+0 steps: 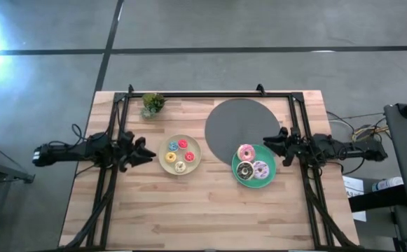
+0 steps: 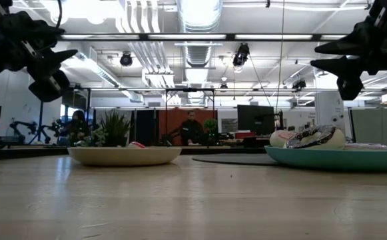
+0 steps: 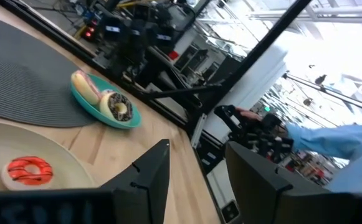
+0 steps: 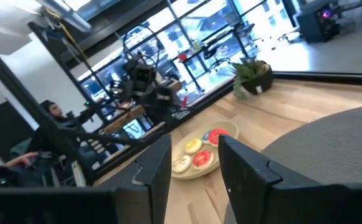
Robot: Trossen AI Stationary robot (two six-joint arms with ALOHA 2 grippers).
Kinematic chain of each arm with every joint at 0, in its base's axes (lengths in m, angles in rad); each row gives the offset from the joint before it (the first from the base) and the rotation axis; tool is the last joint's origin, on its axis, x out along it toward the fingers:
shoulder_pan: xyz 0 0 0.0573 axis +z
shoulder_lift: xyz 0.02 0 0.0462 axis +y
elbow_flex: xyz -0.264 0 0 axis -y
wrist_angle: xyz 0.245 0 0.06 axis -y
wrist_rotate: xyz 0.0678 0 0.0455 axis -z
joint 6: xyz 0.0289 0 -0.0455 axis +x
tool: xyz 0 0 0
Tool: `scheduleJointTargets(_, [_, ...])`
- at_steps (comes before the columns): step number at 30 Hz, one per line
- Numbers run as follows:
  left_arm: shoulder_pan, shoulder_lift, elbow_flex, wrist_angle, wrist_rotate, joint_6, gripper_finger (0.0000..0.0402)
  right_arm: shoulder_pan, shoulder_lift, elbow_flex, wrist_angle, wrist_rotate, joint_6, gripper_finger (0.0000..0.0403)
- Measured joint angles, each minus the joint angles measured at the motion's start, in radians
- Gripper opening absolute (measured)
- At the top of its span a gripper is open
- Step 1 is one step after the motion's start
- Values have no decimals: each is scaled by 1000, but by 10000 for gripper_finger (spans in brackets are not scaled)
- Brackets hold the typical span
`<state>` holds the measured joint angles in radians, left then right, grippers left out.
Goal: Pick & Place donuts
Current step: Return to Home Position
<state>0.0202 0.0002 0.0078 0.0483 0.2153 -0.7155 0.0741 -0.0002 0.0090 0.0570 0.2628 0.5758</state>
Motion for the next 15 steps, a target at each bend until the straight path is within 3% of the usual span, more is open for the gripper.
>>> scheduleJointTargets(15, [-27, 0, -1, -2, 0, 0, 131, -15, 23, 0, 1, 0, 0, 131])
